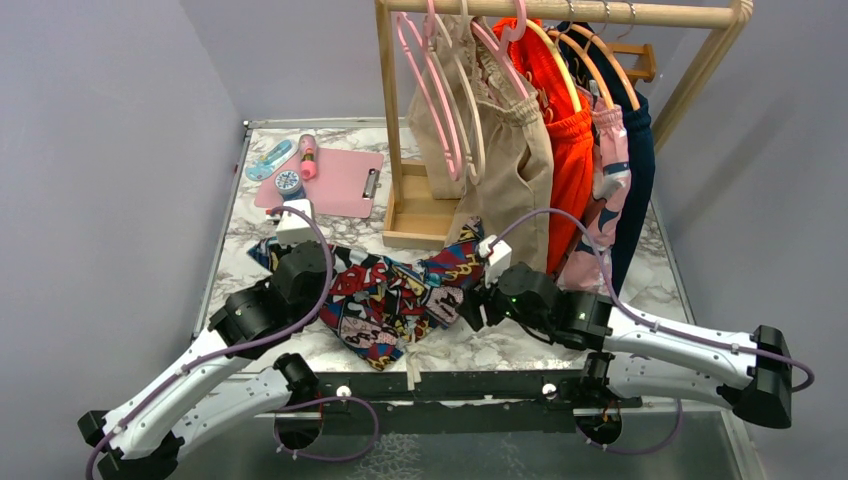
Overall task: Place the shorts on the hanger
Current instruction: Adjust the shorts at the center of the board.
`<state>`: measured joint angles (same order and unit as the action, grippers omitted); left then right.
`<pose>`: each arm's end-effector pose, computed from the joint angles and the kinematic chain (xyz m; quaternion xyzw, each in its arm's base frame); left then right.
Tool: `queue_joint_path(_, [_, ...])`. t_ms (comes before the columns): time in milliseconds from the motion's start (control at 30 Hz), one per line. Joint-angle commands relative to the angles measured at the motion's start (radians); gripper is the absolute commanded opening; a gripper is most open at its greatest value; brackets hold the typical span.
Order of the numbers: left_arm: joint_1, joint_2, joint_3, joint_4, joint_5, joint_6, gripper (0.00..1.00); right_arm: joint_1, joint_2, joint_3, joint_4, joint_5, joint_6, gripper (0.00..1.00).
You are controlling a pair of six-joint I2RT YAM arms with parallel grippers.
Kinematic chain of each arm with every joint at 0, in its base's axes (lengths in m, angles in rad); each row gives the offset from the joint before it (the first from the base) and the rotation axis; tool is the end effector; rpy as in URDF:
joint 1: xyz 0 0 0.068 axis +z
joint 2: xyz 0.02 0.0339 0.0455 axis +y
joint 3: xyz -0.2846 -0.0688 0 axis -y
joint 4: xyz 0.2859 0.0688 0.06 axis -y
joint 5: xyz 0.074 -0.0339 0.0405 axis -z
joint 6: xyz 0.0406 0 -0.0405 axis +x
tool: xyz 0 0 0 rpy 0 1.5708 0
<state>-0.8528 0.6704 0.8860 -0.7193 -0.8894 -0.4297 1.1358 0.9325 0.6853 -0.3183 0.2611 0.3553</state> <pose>0.1229 -0.0927 0.3620 -0.0507 0.8059 0.0222 0.5895 0.1098 0.2113 0.2696 -0.2725 0.8274 0.2402 0.4283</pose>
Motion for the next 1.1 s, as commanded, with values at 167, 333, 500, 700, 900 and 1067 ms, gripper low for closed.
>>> queue_joint_path(167, [0.003,-0.017,-0.004,-0.006,-0.111,-0.019,0.00,0.005,0.135,-0.022,0.142,-0.019,0.004,0.66])
queue_joint_path(333, [0.002,-0.015,0.013,-0.006,-0.110,0.000,0.00,0.005,0.227,-0.022,0.205,-0.064,-0.001,0.67])
queue_joint_path(500, [0.003,-0.013,0.025,0.003,-0.106,0.027,0.00,0.007,0.295,-0.034,0.275,-0.108,-0.011,0.69])
queue_joint_path(700, [0.003,-0.005,0.031,0.020,-0.091,0.045,0.00,0.040,0.383,0.002,0.327,-0.056,-0.027,0.71])
queue_joint_path(900, [0.003,-0.003,0.046,0.043,-0.089,0.097,0.00,0.051,0.547,0.094,0.256,-0.001,-0.027,0.52])
queue_joint_path(1067, [0.002,-0.010,0.121,0.043,-0.089,0.133,0.00,0.055,0.392,0.114,0.221,-0.032,-0.039,0.03])
